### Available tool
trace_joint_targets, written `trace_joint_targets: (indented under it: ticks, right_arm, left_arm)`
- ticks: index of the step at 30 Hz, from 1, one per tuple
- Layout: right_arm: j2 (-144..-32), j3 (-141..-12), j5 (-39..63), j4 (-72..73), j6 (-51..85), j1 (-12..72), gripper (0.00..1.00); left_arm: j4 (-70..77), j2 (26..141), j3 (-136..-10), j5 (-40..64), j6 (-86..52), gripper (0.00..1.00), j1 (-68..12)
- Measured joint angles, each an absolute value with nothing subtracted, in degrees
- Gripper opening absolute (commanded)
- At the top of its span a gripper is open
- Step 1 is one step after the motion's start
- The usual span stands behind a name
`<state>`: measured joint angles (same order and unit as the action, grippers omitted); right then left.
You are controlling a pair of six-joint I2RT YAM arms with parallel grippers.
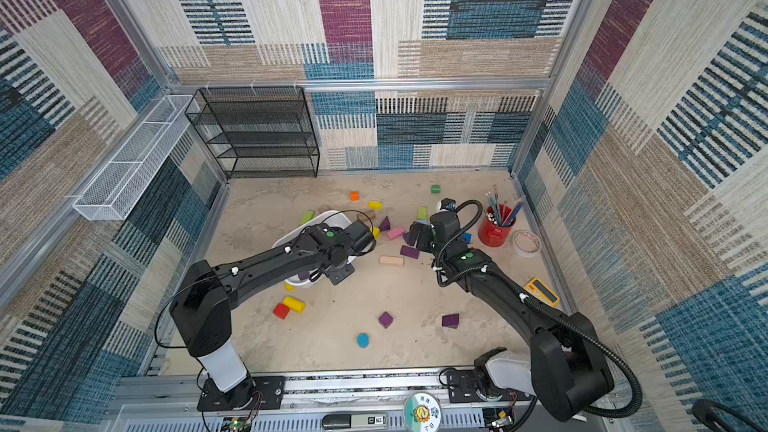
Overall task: Pick purple bricks into the storage bin
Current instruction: Place the storage box at the center of the board.
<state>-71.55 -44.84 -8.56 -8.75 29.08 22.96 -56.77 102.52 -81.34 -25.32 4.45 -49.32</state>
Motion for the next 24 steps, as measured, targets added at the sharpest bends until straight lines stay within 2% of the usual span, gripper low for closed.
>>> trace_joint_targets:
  ticks: [11,24]
  right_arm:
    - [-69.9,-45.0,-9.4,-10.2,29.0,22.1,1.0]
    - [-70.9,-45.3,-9.6,-10.4,29.0,21.8,0.99]
  left_arm:
    - [-56.7,109.6,-83.5,-25.0,1.8,0.0,-53.7]
    - [-54.1,109.9,-81.2,-20.9,-0.6,0.02,-54.4]
